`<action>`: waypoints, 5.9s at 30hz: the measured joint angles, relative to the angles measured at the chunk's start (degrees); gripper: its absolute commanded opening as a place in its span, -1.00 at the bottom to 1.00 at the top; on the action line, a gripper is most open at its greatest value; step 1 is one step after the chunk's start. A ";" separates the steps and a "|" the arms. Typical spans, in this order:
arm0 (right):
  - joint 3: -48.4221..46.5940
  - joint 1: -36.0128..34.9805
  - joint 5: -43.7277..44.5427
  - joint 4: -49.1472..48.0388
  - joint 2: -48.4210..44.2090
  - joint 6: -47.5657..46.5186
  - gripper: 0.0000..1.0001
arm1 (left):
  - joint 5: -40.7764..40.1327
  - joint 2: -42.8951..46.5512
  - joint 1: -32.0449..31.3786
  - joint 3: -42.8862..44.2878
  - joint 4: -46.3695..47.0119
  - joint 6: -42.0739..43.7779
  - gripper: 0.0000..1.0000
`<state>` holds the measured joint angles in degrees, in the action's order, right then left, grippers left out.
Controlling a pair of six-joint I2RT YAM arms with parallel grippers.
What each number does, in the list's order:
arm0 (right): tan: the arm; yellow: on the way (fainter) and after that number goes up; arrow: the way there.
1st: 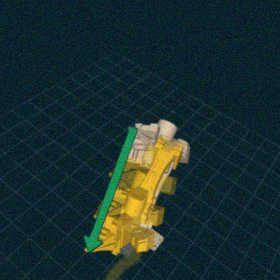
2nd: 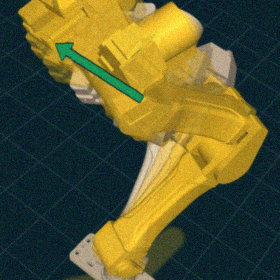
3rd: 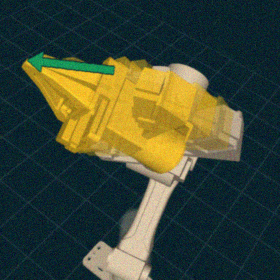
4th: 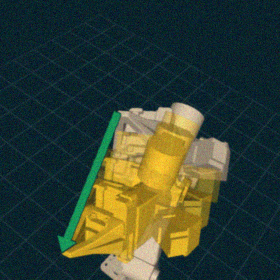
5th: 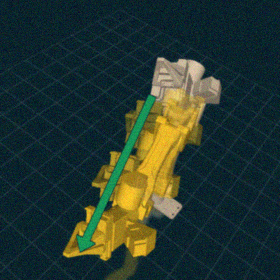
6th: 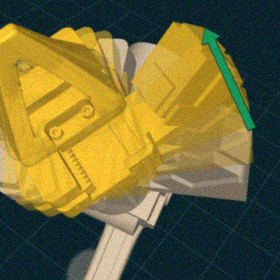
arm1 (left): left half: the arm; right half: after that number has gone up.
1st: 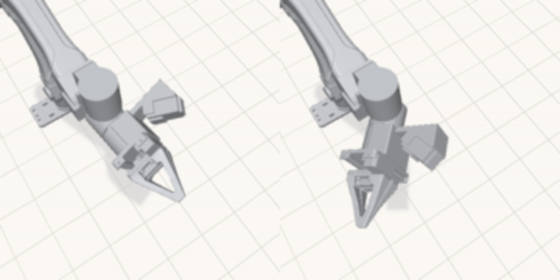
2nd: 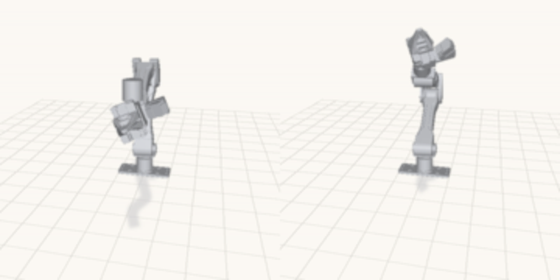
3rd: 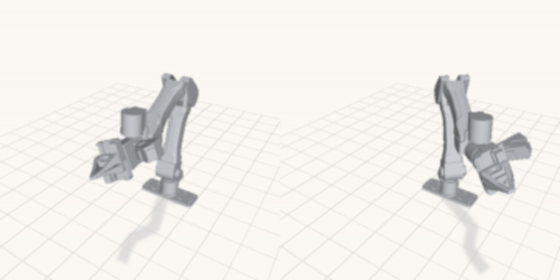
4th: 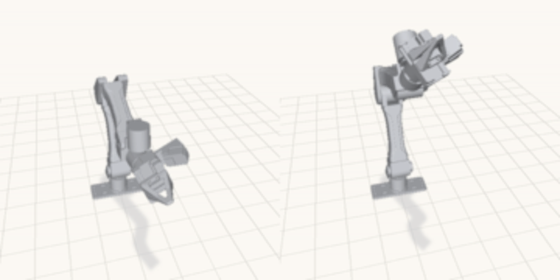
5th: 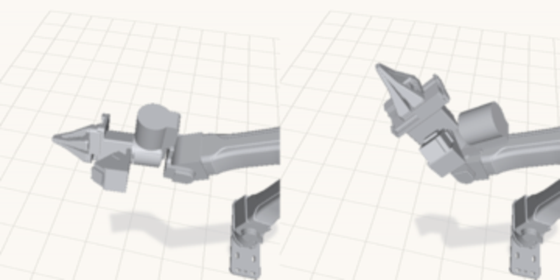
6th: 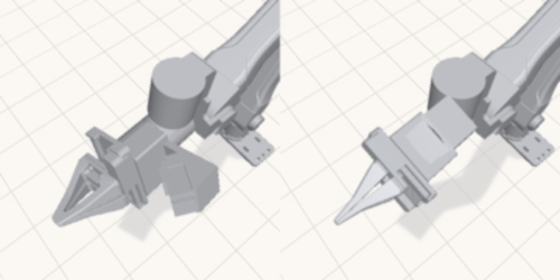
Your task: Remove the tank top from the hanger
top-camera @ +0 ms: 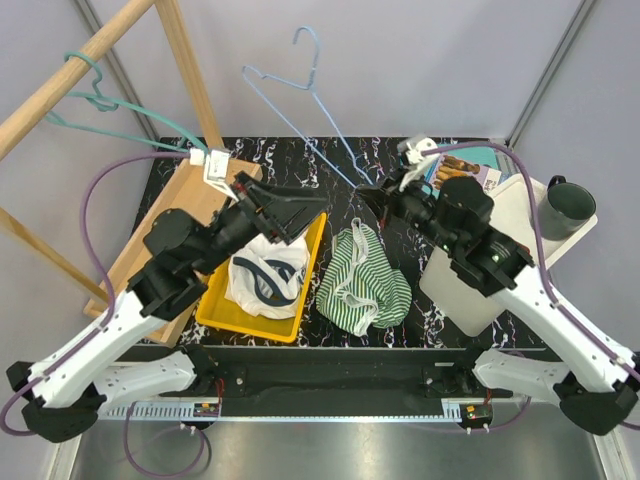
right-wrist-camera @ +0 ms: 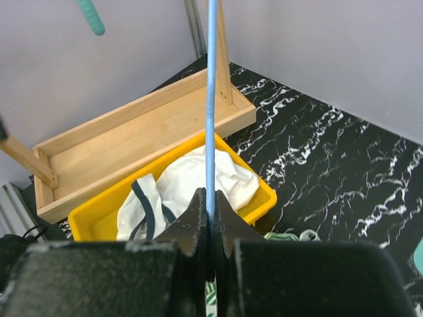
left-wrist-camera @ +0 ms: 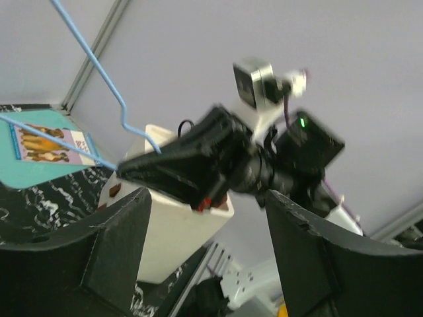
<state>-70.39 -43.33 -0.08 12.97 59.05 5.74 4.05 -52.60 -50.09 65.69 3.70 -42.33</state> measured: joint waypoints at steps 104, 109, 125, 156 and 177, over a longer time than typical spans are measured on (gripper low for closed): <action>25.11 -12.15 14.36 5.31 21.92 16.85 0.99 | 1.77 31.91 -0.04 -34.95 -24.41 -2.40 0.46; 27.74 -12.15 17.09 5.11 25.03 19.45 0.99 | 1.79 32.35 -0.04 -36.09 -23.61 -2.73 0.45; 28.41 -12.13 17.44 -0.50 27.26 23.74 -0.60 | 1.84 32.28 -0.04 -36.39 -23.28 -2.73 0.46; 17.97 -15.78 -0.72 -27.17 21.46 38.51 -1.00 | -12.11 52.28 -0.04 -31.74 -32.20 -1.42 0.46; 2.12 -26.18 33.40 -23.52 52.98 47.45 0.19 | -16.57 52.26 -0.04 -29.97 -41.42 -1.51 0.47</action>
<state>-68.27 -69.52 33.32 -10.55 112.03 53.19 -12.51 -0.34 -50.13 35.73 -37.71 -43.83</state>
